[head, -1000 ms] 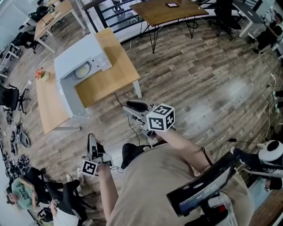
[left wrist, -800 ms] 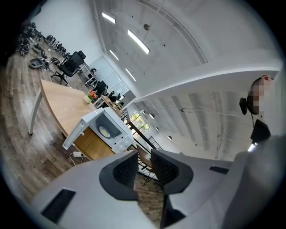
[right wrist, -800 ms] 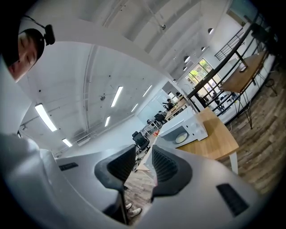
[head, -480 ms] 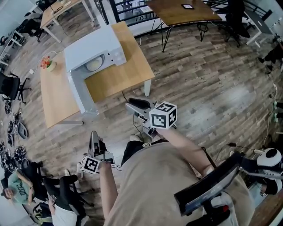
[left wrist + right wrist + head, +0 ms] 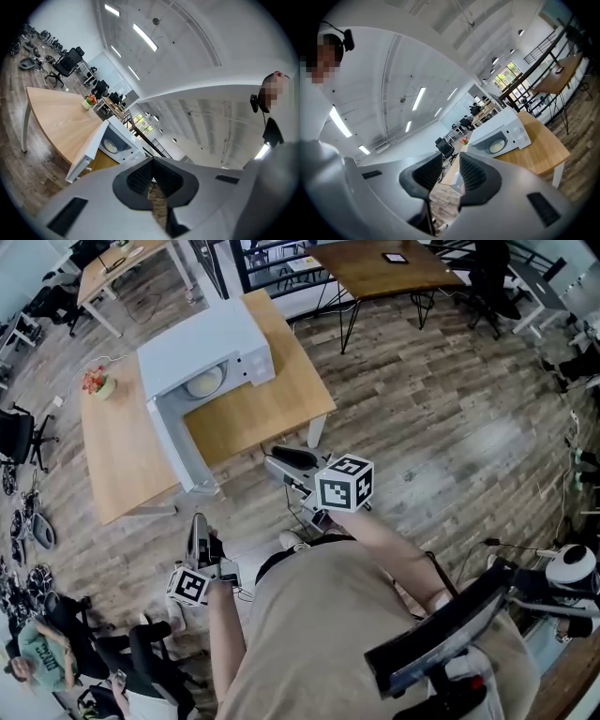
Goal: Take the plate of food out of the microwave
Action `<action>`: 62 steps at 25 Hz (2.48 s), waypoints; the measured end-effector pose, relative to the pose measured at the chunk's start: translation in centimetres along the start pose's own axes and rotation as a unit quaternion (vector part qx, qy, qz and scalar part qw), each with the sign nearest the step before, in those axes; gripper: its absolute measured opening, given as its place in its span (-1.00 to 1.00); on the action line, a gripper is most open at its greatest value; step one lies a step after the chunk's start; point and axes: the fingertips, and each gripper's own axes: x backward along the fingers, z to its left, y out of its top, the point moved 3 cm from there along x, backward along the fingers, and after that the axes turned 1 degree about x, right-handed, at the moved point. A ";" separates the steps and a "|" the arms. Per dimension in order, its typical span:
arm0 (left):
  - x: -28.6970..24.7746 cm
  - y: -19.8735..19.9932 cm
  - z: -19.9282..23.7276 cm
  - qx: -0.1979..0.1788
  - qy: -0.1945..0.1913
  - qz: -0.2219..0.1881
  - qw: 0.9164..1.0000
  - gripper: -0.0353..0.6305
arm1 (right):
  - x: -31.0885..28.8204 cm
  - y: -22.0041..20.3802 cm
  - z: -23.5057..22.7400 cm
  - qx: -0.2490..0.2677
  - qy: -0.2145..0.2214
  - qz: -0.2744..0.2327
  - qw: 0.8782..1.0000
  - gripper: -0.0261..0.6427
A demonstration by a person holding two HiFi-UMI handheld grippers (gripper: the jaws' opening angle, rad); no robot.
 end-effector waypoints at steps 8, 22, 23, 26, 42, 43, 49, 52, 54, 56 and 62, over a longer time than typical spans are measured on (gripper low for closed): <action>-0.7 1.8 1.9 -0.008 -0.008 0.008 1.000 -0.88 | -1.4 0.1 -1.2 -0.013 -0.015 -0.019 1.000 -0.62; -5.5 0.8 0.4 0.043 0.022 -0.039 0.998 -0.88 | -3.2 5.2 -6.0 -0.017 0.024 0.009 1.000 -0.62; -6.3 0.4 0.0 0.045 0.025 -0.039 0.998 -0.88 | -3.2 5.9 -6.7 -0.018 0.026 0.011 0.999 -0.62; -8.4 -0.7 -1.4 0.035 0.036 -0.035 0.998 -0.88 | -2.8 7.7 -8.7 -0.027 0.034 0.018 0.999 -0.62; -13.6 -7.0 -5.3 0.074 0.109 -0.097 0.987 -0.88 | -0.8 12.9 -17.3 -0.036 0.083 0.072 0.993 -0.62; -13.6 -7.5 -5.5 0.076 0.115 -0.097 0.986 -0.88 | -0.6 12.9 -17.7 -0.037 0.084 0.076 0.993 -0.62; -14.9 -8.7 -6.5 0.078 0.122 -0.101 0.984 -0.88 | -0.4 12.7 -19.6 -0.052 0.089 0.096 0.990 -0.62; -15.3 -8.6 -6.4 0.067 0.130 -0.092 0.985 -0.88 | -0.6 12.7 -20.2 -0.057 0.089 0.094 0.990 -0.62; -15.4 -8.3 -6.4 0.054 0.132 -0.084 0.986 -0.88 | -0.7 12.4 -20.5 -0.067 0.087 0.092 0.990 -0.62; -15.3 -8.0 -6.3 0.052 0.135 -0.084 0.986 -0.88 | -0.7 11.9 -20.5 -0.077 0.088 0.095 0.989 -0.62; -16.1 -6.4 -4.9 0.076 0.135 -0.086 0.984 -0.88 | -1.9 11.3 -20.8 -0.082 0.071 0.109 0.988 -0.62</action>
